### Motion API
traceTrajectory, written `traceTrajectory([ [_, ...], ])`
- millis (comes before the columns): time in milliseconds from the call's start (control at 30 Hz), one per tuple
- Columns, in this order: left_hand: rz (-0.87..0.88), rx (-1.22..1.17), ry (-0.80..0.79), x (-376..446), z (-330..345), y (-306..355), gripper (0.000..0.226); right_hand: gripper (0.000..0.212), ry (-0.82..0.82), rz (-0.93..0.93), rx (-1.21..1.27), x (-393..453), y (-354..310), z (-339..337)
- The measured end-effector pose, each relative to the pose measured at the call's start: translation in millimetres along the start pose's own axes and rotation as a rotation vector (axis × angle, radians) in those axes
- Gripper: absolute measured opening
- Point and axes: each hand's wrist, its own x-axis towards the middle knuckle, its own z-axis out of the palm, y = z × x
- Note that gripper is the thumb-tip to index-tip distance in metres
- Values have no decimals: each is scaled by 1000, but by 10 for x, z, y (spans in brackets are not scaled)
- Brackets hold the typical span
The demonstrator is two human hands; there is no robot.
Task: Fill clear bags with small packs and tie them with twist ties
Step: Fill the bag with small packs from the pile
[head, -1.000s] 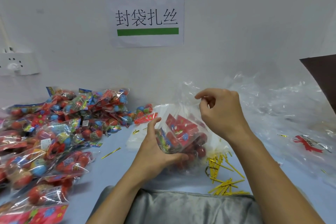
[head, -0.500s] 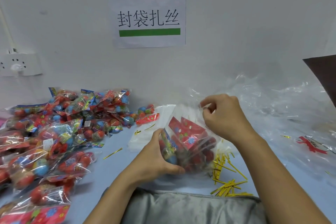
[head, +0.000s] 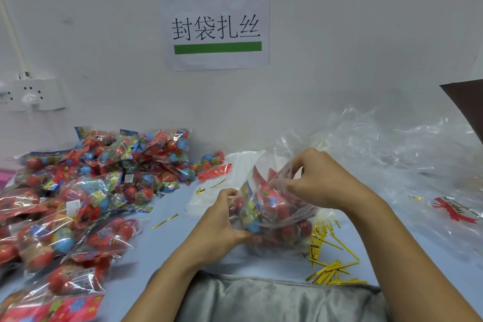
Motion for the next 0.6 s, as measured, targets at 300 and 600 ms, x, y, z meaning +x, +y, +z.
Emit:
traceTrajectory([
  [300, 55, -7, -68, -43, -35, 103, 78, 32, -50, 28, -13, 10, 30, 11],
  [600, 49, 61, 17, -41, -27, 67, 63, 32, -55, -70, 175, -42, -33, -44],
])
